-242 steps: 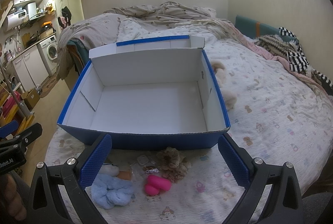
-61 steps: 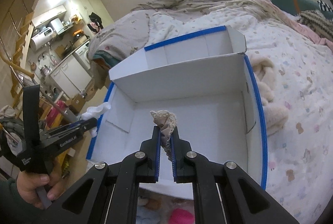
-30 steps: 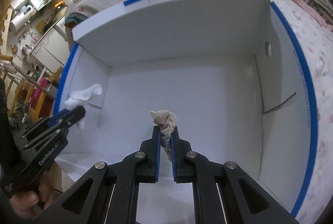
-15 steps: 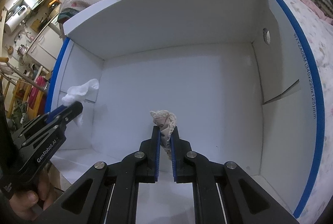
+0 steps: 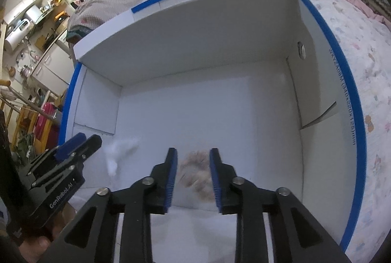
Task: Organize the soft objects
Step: 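Open the right tool to drop the scrunchie while the left tool releases the cloth into the box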
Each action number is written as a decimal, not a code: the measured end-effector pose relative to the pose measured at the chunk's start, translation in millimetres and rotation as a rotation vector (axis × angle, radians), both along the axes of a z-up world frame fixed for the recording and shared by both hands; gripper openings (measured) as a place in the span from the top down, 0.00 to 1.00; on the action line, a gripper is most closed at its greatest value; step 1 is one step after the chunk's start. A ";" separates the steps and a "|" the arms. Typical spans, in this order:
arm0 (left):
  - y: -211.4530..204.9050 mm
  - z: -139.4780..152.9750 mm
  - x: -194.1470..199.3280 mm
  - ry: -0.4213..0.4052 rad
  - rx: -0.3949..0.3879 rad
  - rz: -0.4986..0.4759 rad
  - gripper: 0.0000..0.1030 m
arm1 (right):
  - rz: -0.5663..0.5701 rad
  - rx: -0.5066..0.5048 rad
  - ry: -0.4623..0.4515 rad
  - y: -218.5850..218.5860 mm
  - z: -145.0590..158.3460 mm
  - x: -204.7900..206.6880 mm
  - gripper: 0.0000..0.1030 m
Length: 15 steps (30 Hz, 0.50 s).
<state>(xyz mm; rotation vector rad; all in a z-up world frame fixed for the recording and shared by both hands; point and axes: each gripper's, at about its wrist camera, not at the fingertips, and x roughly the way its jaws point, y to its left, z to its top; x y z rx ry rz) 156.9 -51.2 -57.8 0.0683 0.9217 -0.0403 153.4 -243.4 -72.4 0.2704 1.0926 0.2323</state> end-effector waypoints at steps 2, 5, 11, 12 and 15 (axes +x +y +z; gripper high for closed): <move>0.2 2.0 -0.5 -0.005 0.001 0.002 0.45 | -0.006 -0.006 -0.010 -0.8 1.9 -0.2 0.31; 1.8 6.0 -1.3 -0.016 -0.003 0.016 0.41 | -0.025 0.007 -0.039 -4.3 6.9 -0.7 0.24; 5.5 12.9 -3.9 -0.032 -0.015 0.049 0.34 | -0.048 0.003 -0.070 -7.7 13.1 -1.4 0.00; 5.1 13.4 -4.2 -0.032 -0.016 0.049 0.34 | -0.054 0.009 -0.083 -9.1 15.6 -2.4 0.00; 2.8 14.5 -6.7 -0.034 -0.003 0.049 0.34 | -0.062 0.023 -0.104 -12.2 20.4 -4.1 0.00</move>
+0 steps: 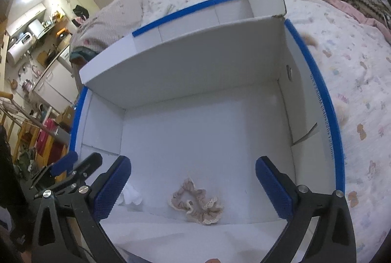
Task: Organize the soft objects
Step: 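Open the right tool to drop the scrunchie while the left tool releases the cloth into the box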
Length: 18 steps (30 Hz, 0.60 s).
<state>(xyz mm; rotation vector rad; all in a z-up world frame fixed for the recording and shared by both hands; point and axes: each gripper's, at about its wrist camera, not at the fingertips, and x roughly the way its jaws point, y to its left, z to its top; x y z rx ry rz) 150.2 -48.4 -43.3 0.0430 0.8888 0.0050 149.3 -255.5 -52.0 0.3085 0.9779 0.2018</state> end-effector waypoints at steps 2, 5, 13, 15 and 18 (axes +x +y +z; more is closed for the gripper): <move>-1.3 1.4 -1.9 -0.004 0.007 -0.002 0.34 | -0.002 -0.004 -0.006 0.4 1.7 0.0 0.00; -0.9 4.3 -3.8 -0.011 0.005 0.001 0.33 | -0.001 -0.010 -0.009 1.5 1.5 1.1 0.00; 4.8 9.7 -7.4 -0.016 -0.002 0.021 0.33 | -0.007 -0.023 -0.024 0.1 4.1 -2.0 0.00; 8.2 13.2 -11.6 -0.020 -0.010 0.033 0.33 | -0.012 -0.019 -0.030 -1.2 5.8 -3.8 0.00; 13.0 19.4 -17.5 -0.031 -0.018 0.040 0.33 | -0.021 -0.015 -0.048 -3.1 10.5 -8.6 0.00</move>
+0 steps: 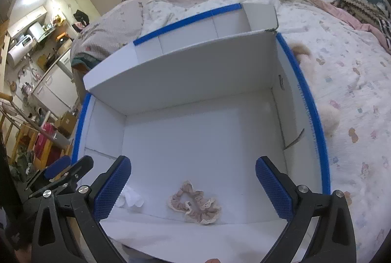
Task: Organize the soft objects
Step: 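Open the right tool to drop the scrunchie while the left tool releases the cloth into the box, then lower the left tool onto the light-blue plush toy and close on it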
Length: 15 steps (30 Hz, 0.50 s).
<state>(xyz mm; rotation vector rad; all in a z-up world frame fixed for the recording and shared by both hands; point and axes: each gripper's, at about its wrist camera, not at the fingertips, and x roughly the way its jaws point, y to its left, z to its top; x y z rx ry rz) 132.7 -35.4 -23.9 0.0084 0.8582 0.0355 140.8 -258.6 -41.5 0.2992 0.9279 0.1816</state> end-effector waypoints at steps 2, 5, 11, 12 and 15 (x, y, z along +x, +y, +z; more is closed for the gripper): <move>2.3 4.3 -4.4 -0.008 -0.002 0.003 0.33 | -0.005 0.003 -0.012 -1.3 3.1 -4.3 0.00; 7.1 11.1 -13.4 -0.021 0.004 0.011 0.33 | -0.013 -0.001 -0.028 -2.7 7.8 -12.4 0.00; 19.4 19.1 -36.8 -0.030 -0.008 0.029 0.33 | -0.021 -0.002 -0.041 -4.4 17.0 -33.4 0.00; 20.7 18.9 -39.6 -0.029 -0.010 0.031 0.33 | -0.020 -0.005 -0.043 -4.2 18.7 -37.2 0.00; 22.5 16.0 -49.4 -0.017 -0.012 0.018 0.33 | -0.016 -0.017 -0.058 -3.6 24.9 -50.0 0.00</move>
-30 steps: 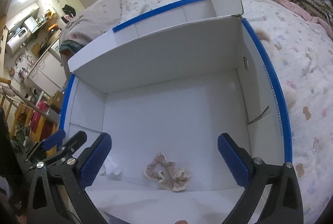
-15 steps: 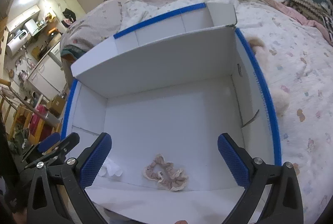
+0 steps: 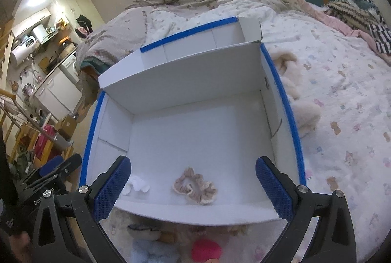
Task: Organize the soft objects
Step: 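Lower the left tool onto the light-blue plush toy and close on it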
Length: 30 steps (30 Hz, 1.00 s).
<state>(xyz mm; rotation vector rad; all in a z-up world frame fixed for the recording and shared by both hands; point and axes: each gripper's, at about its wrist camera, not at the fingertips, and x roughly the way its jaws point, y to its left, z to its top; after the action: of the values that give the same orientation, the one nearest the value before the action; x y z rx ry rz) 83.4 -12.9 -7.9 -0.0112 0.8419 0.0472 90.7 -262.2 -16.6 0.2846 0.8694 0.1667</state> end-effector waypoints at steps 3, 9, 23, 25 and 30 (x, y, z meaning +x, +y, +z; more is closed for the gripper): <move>-0.4 -1.2 -10.4 0.000 0.028 -0.006 0.33 | -0.001 -0.006 -0.009 -0.6 2.7 -11.1 0.00; 10.5 -1.6 -27.2 0.017 0.004 0.015 0.32 | -0.006 0.001 0.003 -3.2 1.0 -33.6 0.00; 39.3 -29.4 -51.3 0.111 -0.063 0.126 0.32 | 0.000 0.049 0.076 -0.1 -12.7 -61.6 0.00; 37.4 -39.7 -47.3 0.161 -0.073 0.113 0.32 | -0.010 0.056 0.099 0.3 -17.9 -59.5 0.00; 24.9 -63.6 -42.3 0.260 -0.087 0.064 0.32 | -0.032 0.041 0.152 2.6 -29.3 -54.0 0.00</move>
<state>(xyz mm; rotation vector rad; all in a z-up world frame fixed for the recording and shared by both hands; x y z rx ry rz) 41.1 12.0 -71.5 -0.1157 1.1034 0.0739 36.7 -259.6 -45.9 0.3527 1.0127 0.1345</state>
